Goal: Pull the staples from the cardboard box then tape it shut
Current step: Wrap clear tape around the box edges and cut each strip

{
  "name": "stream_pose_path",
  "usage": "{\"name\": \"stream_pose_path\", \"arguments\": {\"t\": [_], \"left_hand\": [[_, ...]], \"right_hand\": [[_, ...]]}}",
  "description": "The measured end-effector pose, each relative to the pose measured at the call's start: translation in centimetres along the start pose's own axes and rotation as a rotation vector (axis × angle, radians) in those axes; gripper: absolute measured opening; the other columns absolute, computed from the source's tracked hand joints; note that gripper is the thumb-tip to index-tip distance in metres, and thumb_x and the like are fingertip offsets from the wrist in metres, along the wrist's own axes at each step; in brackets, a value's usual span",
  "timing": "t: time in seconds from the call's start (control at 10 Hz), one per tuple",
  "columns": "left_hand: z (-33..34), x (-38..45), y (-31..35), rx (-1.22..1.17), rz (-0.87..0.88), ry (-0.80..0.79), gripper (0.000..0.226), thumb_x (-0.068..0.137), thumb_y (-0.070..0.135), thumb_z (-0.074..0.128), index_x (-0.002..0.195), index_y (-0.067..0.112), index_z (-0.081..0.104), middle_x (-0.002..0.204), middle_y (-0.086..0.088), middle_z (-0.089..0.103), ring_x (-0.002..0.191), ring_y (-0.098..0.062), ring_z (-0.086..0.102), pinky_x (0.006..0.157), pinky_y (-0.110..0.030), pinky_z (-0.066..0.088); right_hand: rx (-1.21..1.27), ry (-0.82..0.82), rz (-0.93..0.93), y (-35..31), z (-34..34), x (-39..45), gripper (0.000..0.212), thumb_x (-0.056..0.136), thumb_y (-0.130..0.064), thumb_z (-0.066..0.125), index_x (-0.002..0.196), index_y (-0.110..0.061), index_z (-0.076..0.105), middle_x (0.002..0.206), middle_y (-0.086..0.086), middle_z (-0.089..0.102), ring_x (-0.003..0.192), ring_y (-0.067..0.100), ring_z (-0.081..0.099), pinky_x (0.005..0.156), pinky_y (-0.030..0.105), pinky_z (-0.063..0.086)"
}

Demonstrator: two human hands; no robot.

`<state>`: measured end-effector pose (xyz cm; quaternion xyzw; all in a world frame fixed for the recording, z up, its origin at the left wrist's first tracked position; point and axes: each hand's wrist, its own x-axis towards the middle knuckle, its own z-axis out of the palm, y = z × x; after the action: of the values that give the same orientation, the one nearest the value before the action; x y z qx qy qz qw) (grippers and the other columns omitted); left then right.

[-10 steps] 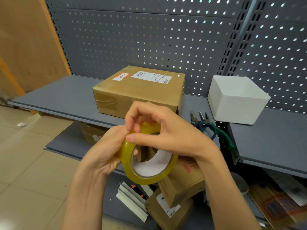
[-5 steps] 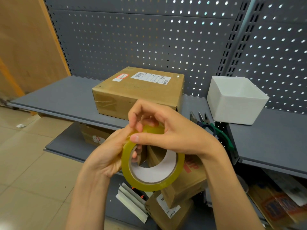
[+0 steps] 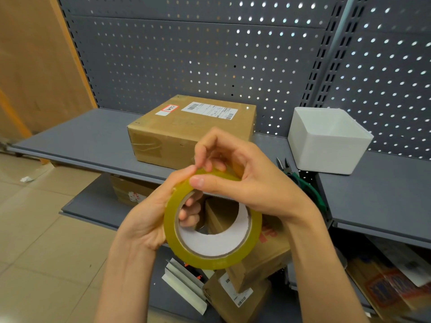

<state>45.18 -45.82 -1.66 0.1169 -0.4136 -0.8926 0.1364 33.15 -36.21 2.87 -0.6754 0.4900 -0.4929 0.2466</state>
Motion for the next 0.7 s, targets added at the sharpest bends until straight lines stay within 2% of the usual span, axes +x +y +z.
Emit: {"name": "stream_pose_path", "arguments": {"t": [0.1, 0.3, 0.5, 0.6, 0.7], "left_hand": [[-0.2, 0.0, 0.1, -0.041, -0.003, -0.004, 0.04, 0.04, 0.033, 0.093, 0.049, 0.014, 0.059, 0.041, 0.004, 0.043, 0.027, -0.002, 0.039, 0.027, -0.013, 0.033], [-0.2, 0.1, 0.0, -0.066, 0.024, 0.012, 0.04, 0.041, 0.033, 0.092, 0.048, 0.013, 0.058, 0.043, 0.004, 0.044, 0.029, -0.003, 0.04, 0.028, -0.013, 0.034], [-0.1, 0.2, -0.1, -0.091, 0.066, 0.011, 0.034, 0.044, 0.034, 0.09, 0.054, 0.013, 0.066, 0.045, 0.006, 0.044, 0.03, -0.003, 0.04, 0.031, -0.013, 0.035], [0.2, 0.2, 0.0, -0.16, 0.087, 0.016, 0.035, 0.045, 0.03, 0.091, 0.058, 0.011, 0.065, 0.045, 0.005, 0.045, 0.03, -0.003, 0.04, 0.03, -0.014, 0.036], [-0.2, 0.6, 0.1, -0.149, 0.11, 0.106, 0.03, 0.064, 0.035, 0.075, 0.066, 0.012, 0.056, 0.042, 0.007, 0.041, 0.029, -0.004, 0.037, 0.03, -0.013, 0.033]], "right_hand": [[0.003, 0.063, -0.022, 0.3, 0.0, -0.2, 0.016, 0.084, -0.004, 0.065, 0.087, -0.013, 0.052, 0.078, -0.004, 0.045, 0.073, 0.025, 0.039, 0.07, 0.022, 0.036], [0.048, 0.212, -0.06, 1.0, 0.3, -0.3, 0.024, 0.08, -0.005, 0.07, 0.084, -0.018, 0.051, 0.077, -0.002, 0.044, 0.073, 0.028, 0.037, 0.07, 0.027, 0.035], [0.043, 0.328, -0.061, 1.3, 0.5, -0.5, 0.025, 0.078, -0.009, 0.071, 0.085, -0.021, 0.051, 0.076, -0.01, 0.045, 0.072, 0.011, 0.039, 0.07, 0.024, 0.036], [0.037, 0.379, -0.065, 1.4, 0.5, -0.6, 0.025, 0.078, -0.009, 0.072, 0.085, -0.02, 0.05, 0.076, -0.007, 0.044, 0.072, 0.015, 0.039, 0.07, 0.024, 0.038], [0.05, 0.43, -0.077, 1.5, 0.4, -0.8, 0.025, 0.079, -0.008, 0.071, 0.085, -0.019, 0.05, 0.076, -0.005, 0.043, 0.072, 0.014, 0.039, 0.069, 0.023, 0.038]]}}
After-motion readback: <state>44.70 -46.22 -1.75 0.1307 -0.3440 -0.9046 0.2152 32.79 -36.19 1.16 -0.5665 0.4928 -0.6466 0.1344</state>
